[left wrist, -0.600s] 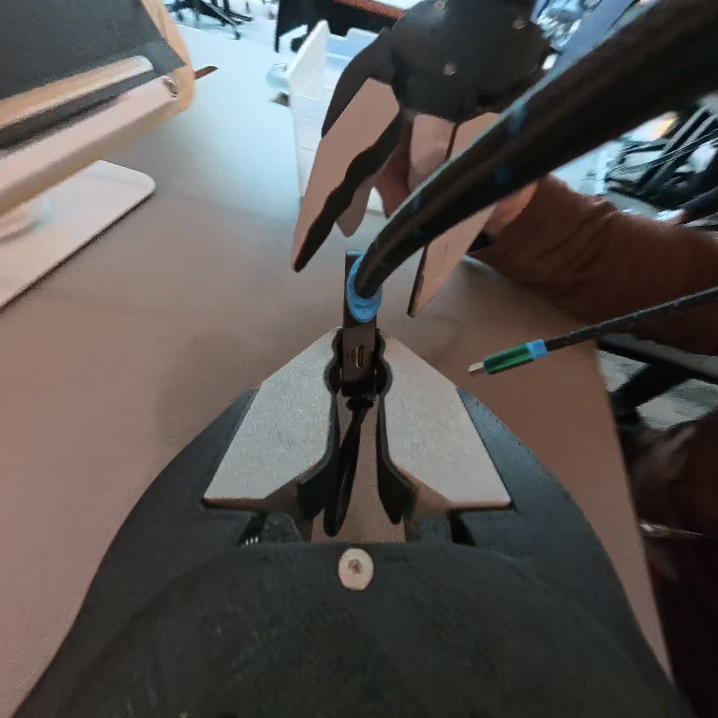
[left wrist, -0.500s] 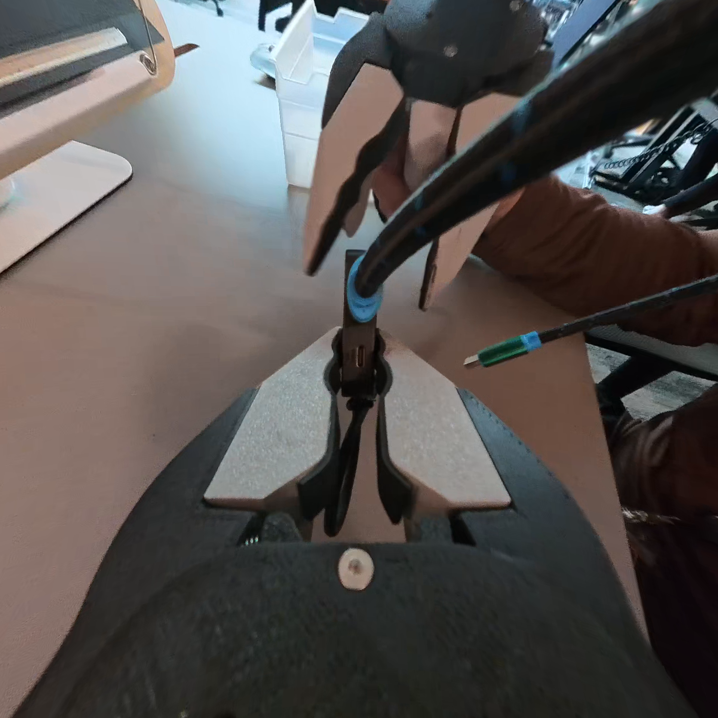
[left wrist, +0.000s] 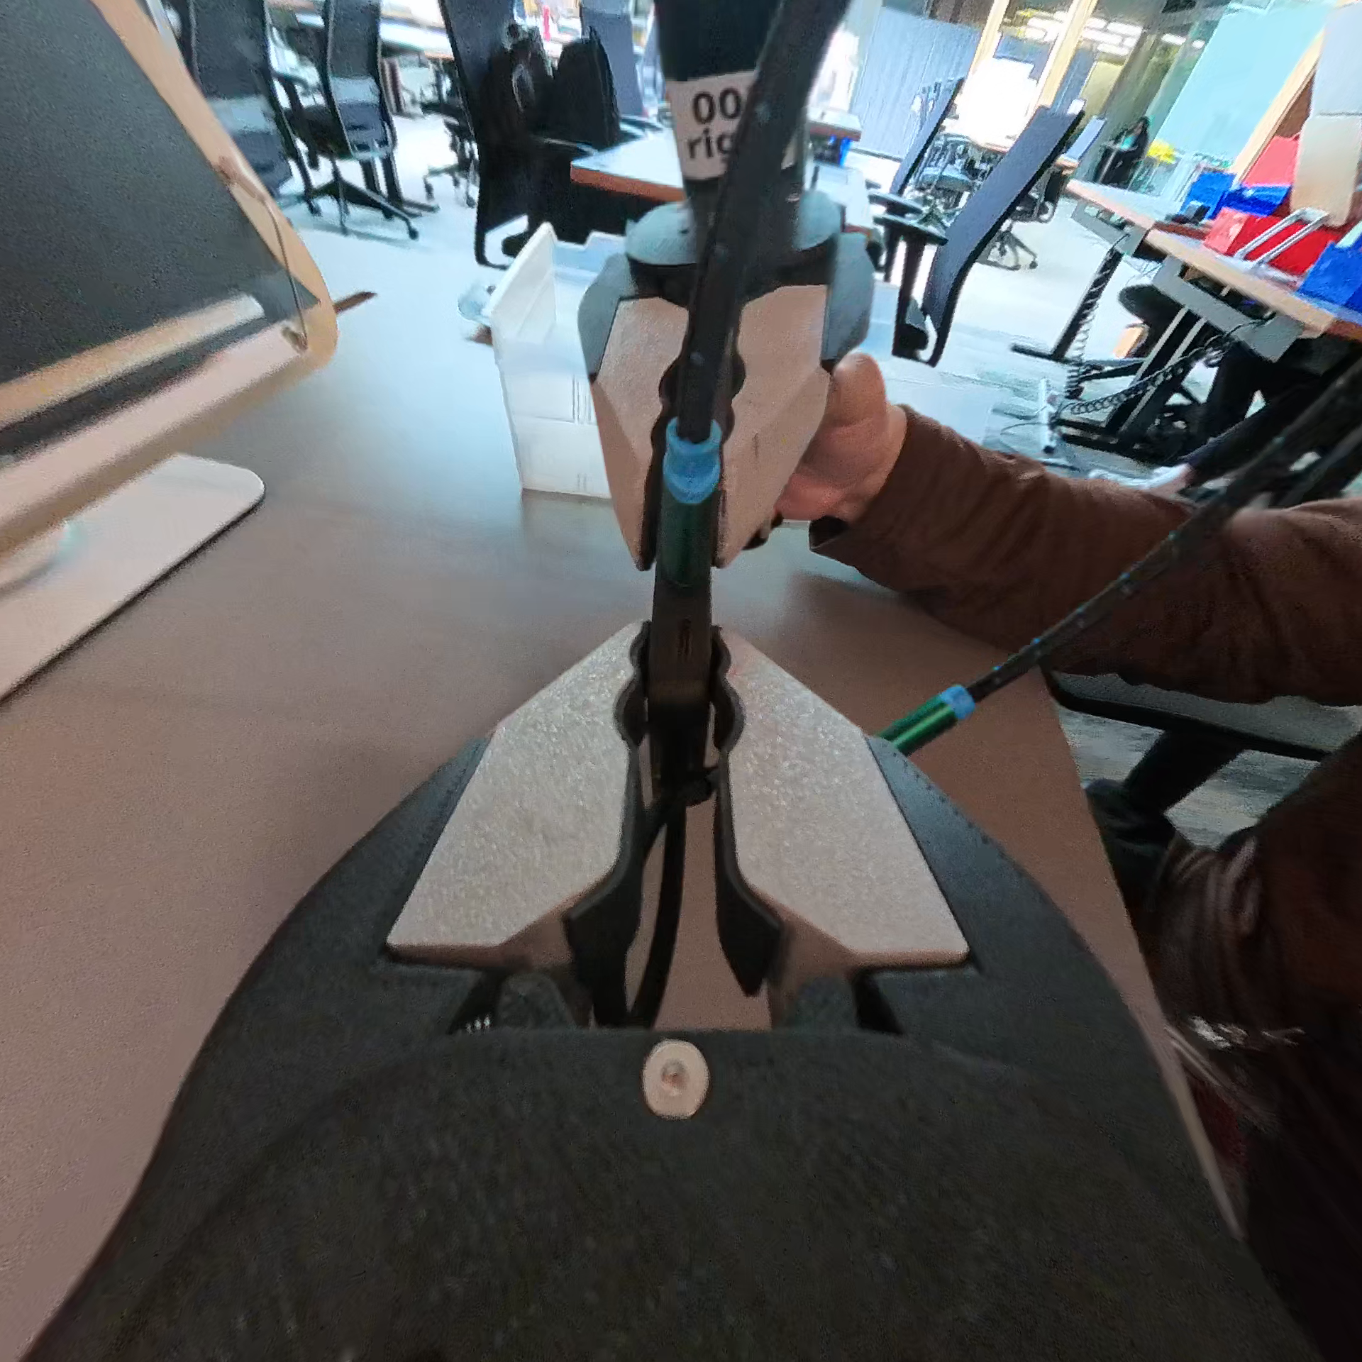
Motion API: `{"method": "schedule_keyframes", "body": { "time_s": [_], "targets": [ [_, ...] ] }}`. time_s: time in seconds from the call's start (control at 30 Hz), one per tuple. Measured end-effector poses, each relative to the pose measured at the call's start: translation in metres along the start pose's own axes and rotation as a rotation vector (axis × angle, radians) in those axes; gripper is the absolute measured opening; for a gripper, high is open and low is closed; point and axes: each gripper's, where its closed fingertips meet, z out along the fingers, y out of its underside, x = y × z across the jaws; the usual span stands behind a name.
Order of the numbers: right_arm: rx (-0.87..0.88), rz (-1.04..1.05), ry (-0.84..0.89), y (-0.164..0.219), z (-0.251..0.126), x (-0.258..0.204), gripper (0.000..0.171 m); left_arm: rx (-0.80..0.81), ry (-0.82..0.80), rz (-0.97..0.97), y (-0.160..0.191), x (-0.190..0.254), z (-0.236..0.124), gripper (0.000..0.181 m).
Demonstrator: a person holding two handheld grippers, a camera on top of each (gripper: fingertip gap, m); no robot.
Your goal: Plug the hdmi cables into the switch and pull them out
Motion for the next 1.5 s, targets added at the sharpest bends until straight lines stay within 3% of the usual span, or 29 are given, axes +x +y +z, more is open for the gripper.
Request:
{"method": "schedule_keyframes", "body": {
  "time_s": [0.2, 0.3, 0.43, 0.77, 0.93, 1.2, 1.3, 1.37, 1.5],
  "targets": [
    [-0.024, 0.027, -0.006, 0.004, 0.001, 0.0, 0.013, -0.023, 0.005, -0.025, 0.005, 0.001, 0.001, 0.012],
    [-0.013, -0.008, -0.005, 0.0, 0.004, -0.003, 0.022, -0.038, 0.007, -0.048, 0.008, -0.001, -0.001, 0.012],
    [0.01, -0.068, 0.034, -0.004, 0.003, -0.002, 0.007, -0.063, 0.021, -0.063, 0.012, 0.001, 0.002, 0.012],
    [-0.059, -0.127, 0.06, 0.006, 0.008, -0.001, 0.008, -0.077, 0.019, -0.071, 0.016, 0.003, 0.008, 0.012],
    [0.145, -0.047, 0.092, -0.022, 0.01, 0.003, 0.008, 0.056, 0.02, -0.165, -0.006, -0.002, 0.0, 0.012],
    [0.348, 0.03, 0.116, -0.05, 0.007, 0.001, 0.008, 0.101, 0.043, -0.199, -0.018, 0.002, -0.008, 0.011],
    [0.653, 0.046, 0.105, -0.093, -0.042, -0.002, 0.008, -0.255, -0.068, -0.093, 0.047, -0.003, 0.021, 0.012],
    [0.652, 0.014, 0.049, -0.096, -0.054, -0.018, 0.008, -0.221, 0.017, -0.104, 0.042, 0.012, 0.035, 0.012],
    [0.56, -0.084, 0.186, -0.094, -0.079, -0.057, 0.008, -0.026, -0.06, -0.071, 0.004, -0.005, 0.025, 0.011]
  ]
}}
